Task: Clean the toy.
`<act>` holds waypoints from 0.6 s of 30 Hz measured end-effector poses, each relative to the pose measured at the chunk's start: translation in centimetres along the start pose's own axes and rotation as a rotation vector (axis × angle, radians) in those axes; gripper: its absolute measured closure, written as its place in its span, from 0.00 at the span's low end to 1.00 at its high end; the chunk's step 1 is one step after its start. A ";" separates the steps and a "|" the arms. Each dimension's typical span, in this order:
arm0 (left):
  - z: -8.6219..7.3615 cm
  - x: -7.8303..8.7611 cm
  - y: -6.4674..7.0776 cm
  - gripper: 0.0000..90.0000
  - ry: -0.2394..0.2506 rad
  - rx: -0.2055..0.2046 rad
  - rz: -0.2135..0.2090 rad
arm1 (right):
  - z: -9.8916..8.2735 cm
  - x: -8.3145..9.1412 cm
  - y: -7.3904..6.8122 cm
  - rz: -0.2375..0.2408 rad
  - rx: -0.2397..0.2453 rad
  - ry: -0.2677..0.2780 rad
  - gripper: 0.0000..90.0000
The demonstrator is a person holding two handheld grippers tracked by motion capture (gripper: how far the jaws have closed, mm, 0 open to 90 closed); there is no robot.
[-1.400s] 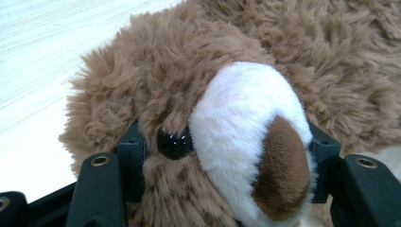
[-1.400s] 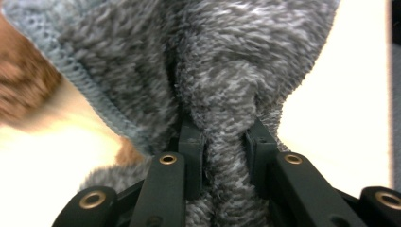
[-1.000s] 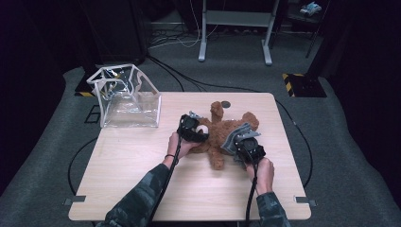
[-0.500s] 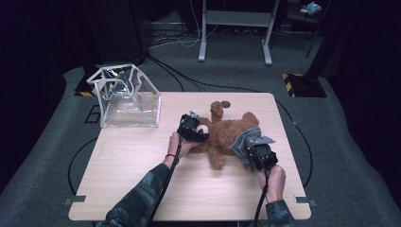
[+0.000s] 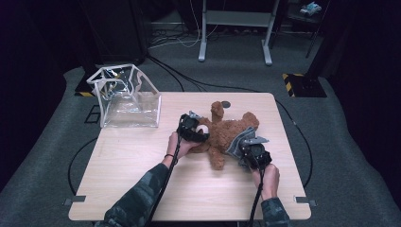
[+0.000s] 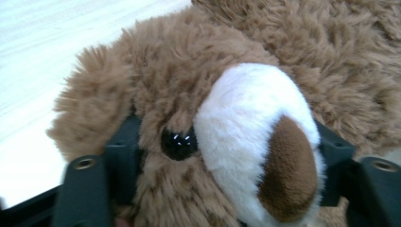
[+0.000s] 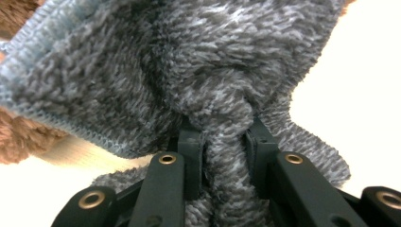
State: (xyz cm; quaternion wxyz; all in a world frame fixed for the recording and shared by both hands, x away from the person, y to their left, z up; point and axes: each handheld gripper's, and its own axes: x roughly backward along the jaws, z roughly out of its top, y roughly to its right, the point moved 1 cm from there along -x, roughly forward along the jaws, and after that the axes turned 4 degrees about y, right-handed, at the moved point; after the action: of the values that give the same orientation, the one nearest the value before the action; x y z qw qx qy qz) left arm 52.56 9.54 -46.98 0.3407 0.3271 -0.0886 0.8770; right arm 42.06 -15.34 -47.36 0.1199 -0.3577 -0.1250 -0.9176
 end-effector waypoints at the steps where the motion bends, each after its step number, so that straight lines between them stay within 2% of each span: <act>1: 0.0 0.1 0.1 0.28 0.023 0.002 0.004 | 0.0 0.2 0.1 0.006 -0.012 0.002 0.81; 4: -0.1 0.7 0.3 0.22 0.045 -0.016 0.024 | 0.2 0.7 0.3 0.013 -0.023 0.026 0.81; 5: -0.2 1.0 0.6 0.20 0.051 -0.030 0.047 | 0.3 1.0 0.3 0.015 -0.026 0.037 0.81; 7: -0.4 1.5 1.0 0.17 0.081 -0.017 0.045 | 0.5 1.6 0.3 0.018 -0.036 0.053 0.81; 10: -0.7 2.3 1.6 0.16 0.113 -0.025 0.060 | 0.6 2.2 0.4 0.011 -0.037 0.069 0.81; 15: -1.9 3.0 2.8 0.16 0.169 -0.053 0.122 | 0.6 2.5 0.6 0.009 -0.047 0.078 0.80; 18: -2.2 3.4 3.3 0.16 0.193 -0.065 0.138 | 0.5 2.6 0.7 0.012 -0.048 0.077 0.80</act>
State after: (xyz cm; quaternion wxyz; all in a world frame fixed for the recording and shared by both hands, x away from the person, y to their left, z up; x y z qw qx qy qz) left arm 47.41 9.73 -46.32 0.2968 0.2229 -0.1060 0.9225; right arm 40.73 -16.17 -45.17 0.1212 -0.3257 -0.0960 -0.9327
